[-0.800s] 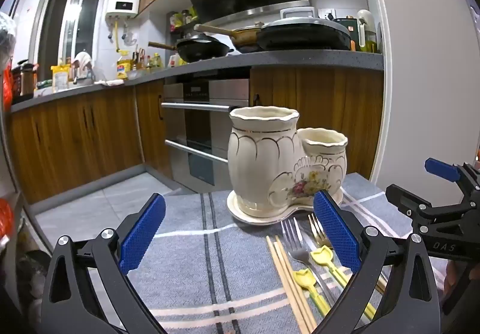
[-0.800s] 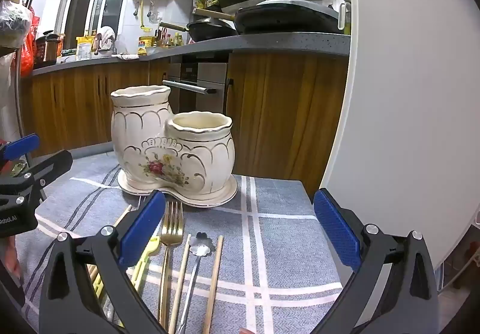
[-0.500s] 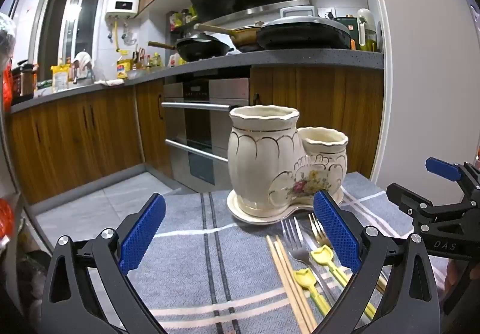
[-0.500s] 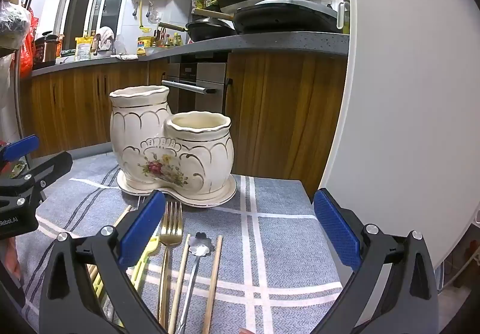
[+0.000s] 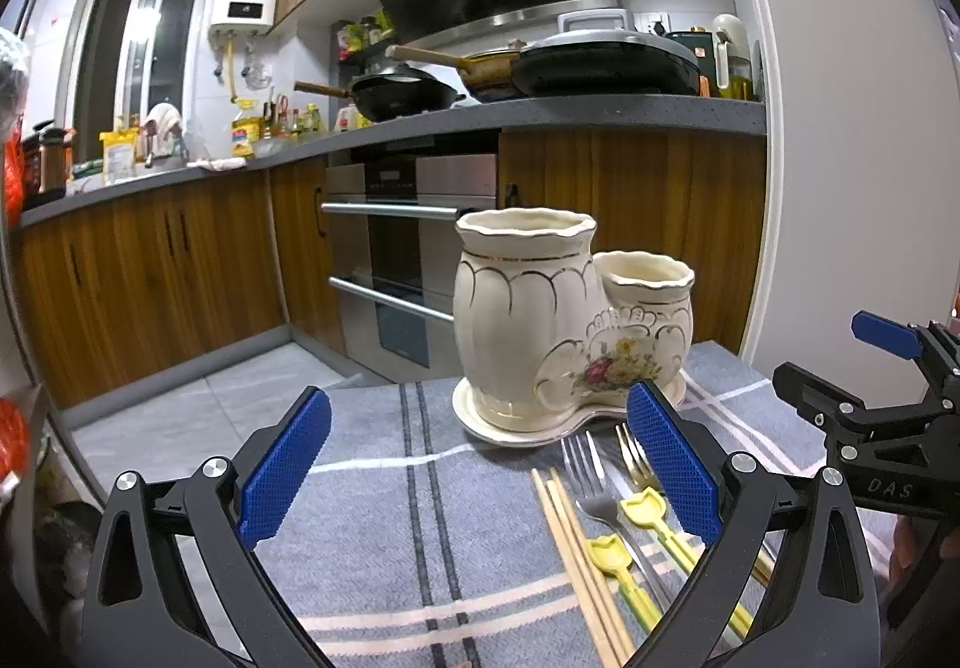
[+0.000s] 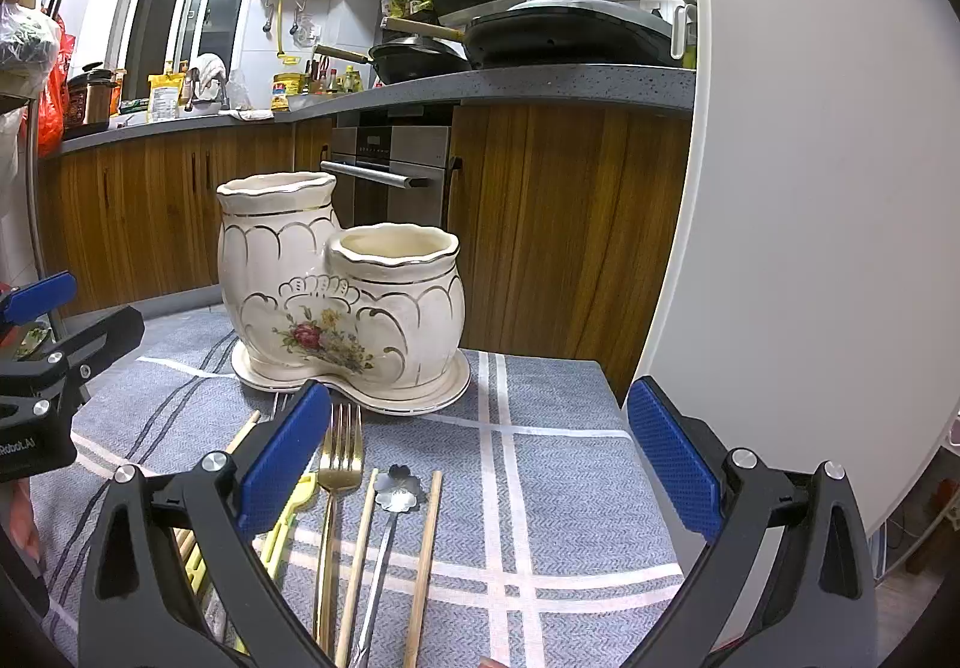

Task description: Organize utensils

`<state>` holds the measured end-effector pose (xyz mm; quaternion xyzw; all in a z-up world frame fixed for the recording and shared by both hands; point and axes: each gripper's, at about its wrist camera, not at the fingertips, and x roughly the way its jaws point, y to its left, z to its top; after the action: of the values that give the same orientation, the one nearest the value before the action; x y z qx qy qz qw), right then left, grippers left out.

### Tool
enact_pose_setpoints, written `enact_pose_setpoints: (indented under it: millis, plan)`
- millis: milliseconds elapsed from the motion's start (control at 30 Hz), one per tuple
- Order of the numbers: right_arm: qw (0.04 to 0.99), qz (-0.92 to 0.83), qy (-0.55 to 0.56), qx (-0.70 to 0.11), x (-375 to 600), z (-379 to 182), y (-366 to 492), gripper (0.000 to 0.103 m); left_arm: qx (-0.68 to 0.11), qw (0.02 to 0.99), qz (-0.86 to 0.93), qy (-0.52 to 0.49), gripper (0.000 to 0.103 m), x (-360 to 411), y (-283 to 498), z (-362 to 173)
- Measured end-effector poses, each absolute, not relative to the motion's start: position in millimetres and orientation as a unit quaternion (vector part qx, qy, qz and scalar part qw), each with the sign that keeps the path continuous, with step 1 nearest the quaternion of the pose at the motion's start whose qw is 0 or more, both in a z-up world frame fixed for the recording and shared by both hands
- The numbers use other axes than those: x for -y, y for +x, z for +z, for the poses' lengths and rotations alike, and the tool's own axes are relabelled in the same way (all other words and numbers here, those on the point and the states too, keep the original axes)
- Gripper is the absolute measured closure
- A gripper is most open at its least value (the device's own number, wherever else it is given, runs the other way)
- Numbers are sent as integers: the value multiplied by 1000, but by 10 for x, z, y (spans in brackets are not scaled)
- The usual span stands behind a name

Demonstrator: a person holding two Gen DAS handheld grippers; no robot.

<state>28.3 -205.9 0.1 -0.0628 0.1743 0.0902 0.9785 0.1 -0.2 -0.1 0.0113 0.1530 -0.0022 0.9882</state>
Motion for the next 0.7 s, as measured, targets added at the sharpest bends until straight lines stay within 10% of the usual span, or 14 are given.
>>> enact_pose_setpoints:
  millis: [700]
  plan:
    - [979,90,-63,-175,2057,-3,293,5,-156,988,-2,12,5,7,4,-1]
